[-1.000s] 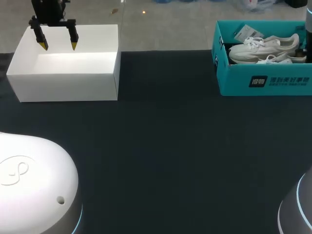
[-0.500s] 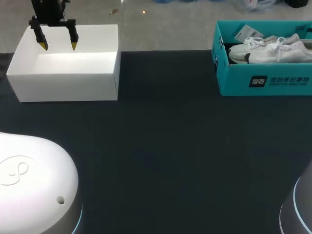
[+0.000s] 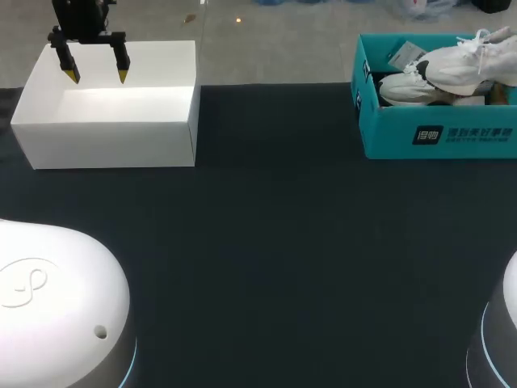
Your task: Take the shoe out of the shoebox, open the shoe tongue, remove and reinsert the insole, then place the shoe into the shoebox
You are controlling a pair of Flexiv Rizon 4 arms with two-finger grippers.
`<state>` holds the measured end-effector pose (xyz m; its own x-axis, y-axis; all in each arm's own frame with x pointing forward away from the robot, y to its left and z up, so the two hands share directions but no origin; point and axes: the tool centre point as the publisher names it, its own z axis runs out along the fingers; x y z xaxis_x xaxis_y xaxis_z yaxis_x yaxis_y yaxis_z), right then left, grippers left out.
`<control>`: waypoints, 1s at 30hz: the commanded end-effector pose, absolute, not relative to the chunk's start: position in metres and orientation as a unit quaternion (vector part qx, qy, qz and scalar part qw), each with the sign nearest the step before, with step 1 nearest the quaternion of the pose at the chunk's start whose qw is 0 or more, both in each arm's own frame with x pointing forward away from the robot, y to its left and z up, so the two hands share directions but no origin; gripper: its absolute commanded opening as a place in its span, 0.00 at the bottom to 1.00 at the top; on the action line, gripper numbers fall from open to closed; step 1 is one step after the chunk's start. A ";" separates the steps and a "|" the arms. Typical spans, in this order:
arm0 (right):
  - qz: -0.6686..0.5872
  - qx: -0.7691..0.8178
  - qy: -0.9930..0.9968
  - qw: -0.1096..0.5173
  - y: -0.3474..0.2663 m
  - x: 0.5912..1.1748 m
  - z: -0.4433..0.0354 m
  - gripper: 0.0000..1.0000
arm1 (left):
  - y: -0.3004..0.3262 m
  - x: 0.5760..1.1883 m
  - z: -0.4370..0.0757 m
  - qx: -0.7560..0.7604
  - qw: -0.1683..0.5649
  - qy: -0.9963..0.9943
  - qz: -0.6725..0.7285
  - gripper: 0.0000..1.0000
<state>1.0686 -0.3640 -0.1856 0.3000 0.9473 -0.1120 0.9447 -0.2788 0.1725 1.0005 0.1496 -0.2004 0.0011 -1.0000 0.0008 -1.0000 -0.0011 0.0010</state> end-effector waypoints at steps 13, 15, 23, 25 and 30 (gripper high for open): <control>0.047 0.793 0.594 0.123 -0.355 1.046 -0.151 0.00 | 0.150 1.000 -0.200 0.707 0.000 -0.707 0.000 1.00; 0.047 0.793 0.594 0.123 -0.355 1.046 -0.151 0.00 | 0.150 1.000 -0.200 0.707 0.000 -0.707 0.000 1.00; 0.047 0.793 0.594 0.123 -0.355 1.046 -0.151 0.00 | 0.150 1.000 -0.200 0.707 0.000 -0.707 0.000 1.00; 0.047 0.793 0.594 0.123 -0.355 1.046 -0.151 0.00 | 0.150 1.000 -0.200 0.707 0.000 -0.707 0.000 1.00; 0.062 0.791 0.595 0.130 -0.337 1.022 -0.150 0.00 | 0.150 1.000 -0.200 0.707 0.000 -0.707 0.000 1.00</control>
<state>1.0437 -0.3449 -0.1523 0.2779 0.9590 -0.0557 0.9347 -0.2566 0.2459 1.0005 0.1495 -0.2004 0.0008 -1.0000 0.0007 -1.0000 -0.0008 0.0010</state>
